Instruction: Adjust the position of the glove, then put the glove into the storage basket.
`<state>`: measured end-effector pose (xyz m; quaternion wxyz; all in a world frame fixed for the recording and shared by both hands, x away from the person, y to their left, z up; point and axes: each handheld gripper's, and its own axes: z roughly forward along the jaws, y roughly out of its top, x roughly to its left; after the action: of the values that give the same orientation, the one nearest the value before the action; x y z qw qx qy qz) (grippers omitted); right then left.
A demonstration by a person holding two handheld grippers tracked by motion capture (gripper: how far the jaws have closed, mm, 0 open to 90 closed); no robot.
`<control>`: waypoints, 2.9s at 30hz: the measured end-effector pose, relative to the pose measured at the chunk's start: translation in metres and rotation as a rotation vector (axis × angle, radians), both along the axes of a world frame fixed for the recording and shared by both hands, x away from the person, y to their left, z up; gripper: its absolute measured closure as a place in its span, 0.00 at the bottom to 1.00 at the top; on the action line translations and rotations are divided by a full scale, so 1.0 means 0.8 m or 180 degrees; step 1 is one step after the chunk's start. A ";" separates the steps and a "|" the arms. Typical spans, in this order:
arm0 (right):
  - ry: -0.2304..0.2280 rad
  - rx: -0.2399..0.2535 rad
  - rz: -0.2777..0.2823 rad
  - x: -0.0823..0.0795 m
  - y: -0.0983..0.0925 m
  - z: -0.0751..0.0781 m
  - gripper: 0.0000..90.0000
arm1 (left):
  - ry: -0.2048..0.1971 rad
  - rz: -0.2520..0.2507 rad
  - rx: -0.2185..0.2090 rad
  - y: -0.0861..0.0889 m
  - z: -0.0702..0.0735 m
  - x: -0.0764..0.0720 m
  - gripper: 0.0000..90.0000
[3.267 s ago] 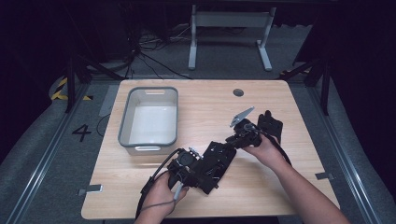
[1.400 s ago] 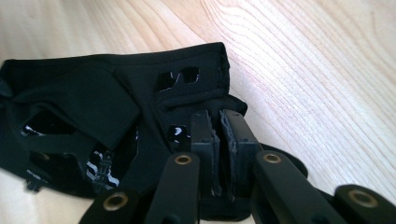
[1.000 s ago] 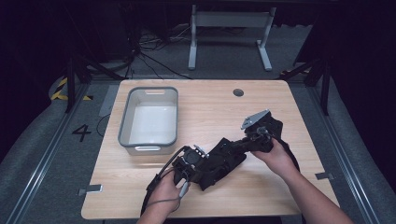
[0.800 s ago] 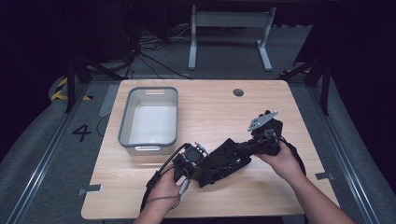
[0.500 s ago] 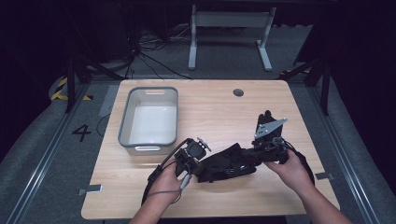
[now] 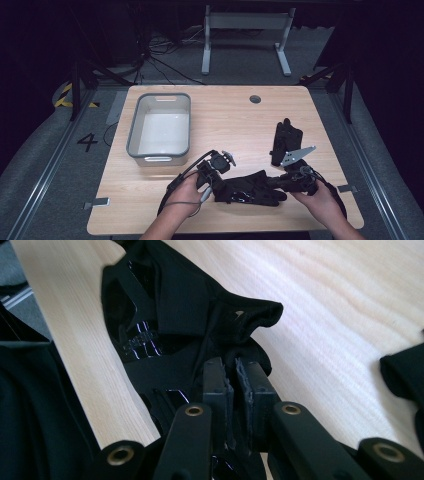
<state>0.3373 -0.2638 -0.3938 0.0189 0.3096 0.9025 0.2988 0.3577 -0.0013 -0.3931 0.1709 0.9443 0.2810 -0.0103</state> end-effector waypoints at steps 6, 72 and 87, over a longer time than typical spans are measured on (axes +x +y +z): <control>0.0004 -0.0191 -0.0034 0.000 0.007 -0.008 0.92 | 0.0096 -0.0001 0.0061 0.002 -0.007 0.003 0.94; 0.0203 -0.0709 -0.0765 0.196 -0.034 -0.009 0.75 | -0.0306 0.0712 -0.0589 0.081 0.014 0.009 0.56; 0.0385 -0.0835 -0.0988 0.204 -0.023 -0.038 0.59 | -0.0289 0.0710 -0.0538 0.074 0.009 0.011 0.56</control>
<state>0.5004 -0.2819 -0.4243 0.0507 0.4572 0.8746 0.1530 0.3665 0.0582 -0.3858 0.2625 0.8889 0.3743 0.0278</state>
